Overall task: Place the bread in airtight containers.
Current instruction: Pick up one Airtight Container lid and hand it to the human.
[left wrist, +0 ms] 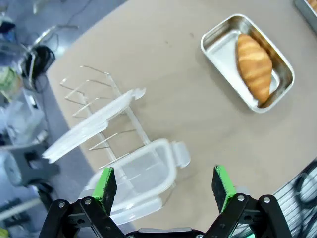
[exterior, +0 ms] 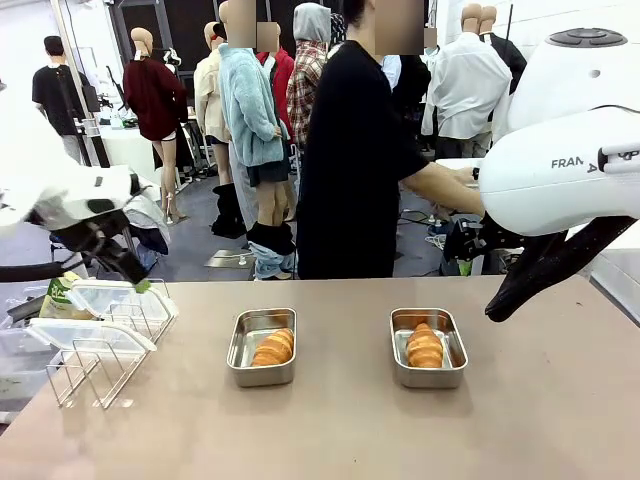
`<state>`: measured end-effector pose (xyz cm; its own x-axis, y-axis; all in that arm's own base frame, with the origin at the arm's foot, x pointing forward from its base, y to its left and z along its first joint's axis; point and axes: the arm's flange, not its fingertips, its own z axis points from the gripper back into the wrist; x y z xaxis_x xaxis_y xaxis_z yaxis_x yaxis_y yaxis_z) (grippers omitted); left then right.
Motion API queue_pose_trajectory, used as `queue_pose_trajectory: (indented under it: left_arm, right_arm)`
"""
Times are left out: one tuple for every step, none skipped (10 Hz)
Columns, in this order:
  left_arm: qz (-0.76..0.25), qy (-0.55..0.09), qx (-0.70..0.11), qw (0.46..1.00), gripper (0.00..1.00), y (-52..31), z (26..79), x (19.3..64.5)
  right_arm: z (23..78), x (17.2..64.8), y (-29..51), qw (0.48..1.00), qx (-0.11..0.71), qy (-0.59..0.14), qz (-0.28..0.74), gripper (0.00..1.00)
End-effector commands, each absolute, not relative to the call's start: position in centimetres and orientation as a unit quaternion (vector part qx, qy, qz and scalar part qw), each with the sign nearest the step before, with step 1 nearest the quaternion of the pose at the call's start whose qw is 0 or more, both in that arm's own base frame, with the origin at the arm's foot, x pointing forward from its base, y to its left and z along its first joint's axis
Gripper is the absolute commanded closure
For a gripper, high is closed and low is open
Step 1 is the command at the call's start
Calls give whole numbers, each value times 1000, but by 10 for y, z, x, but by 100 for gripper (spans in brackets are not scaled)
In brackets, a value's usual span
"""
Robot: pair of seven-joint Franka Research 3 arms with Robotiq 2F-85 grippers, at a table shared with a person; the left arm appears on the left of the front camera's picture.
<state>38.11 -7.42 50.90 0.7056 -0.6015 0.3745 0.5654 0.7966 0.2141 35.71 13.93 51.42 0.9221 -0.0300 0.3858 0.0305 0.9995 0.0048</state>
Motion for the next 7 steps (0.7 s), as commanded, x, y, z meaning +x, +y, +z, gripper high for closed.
queue_pose_trajectory:
  left_arm:
    - [-409, -210, 97, 883, 0, -57, 516, 371]
    - [-457, -185, 125, 861, 0, -48, 519, 367]
    - [-504, -171, 135, 836, 0, -43, 520, 359]
    - [-546, -169, 147, 808, 0, -35, 517, 354]
    - [-594, -165, 138, 775, 0, -29, 514, 350]
    - [-607, -153, 112, 772, 0, -23, 508, 349]
    - [-635, -156, 91, 751, 0, -16, 501, 348]
  right_arm:
    - [515, 357, 139, 980, -1, -197, -14, 0]
    - [515, 357, 139, 980, -1, -197, -14, 0]
    - [515, 357, 139, 980, -1, -197, -14, 0]
    - [515, 357, 139, 980, -1, -197, -14, 0]
    - [515, 357, 139, 980, -1, -197, -14, 0]
    - [515, 357, 139, 980, -1, -197, -14, 0]
    - [515, 357, 139, 980, -1, -197, -14, 0]
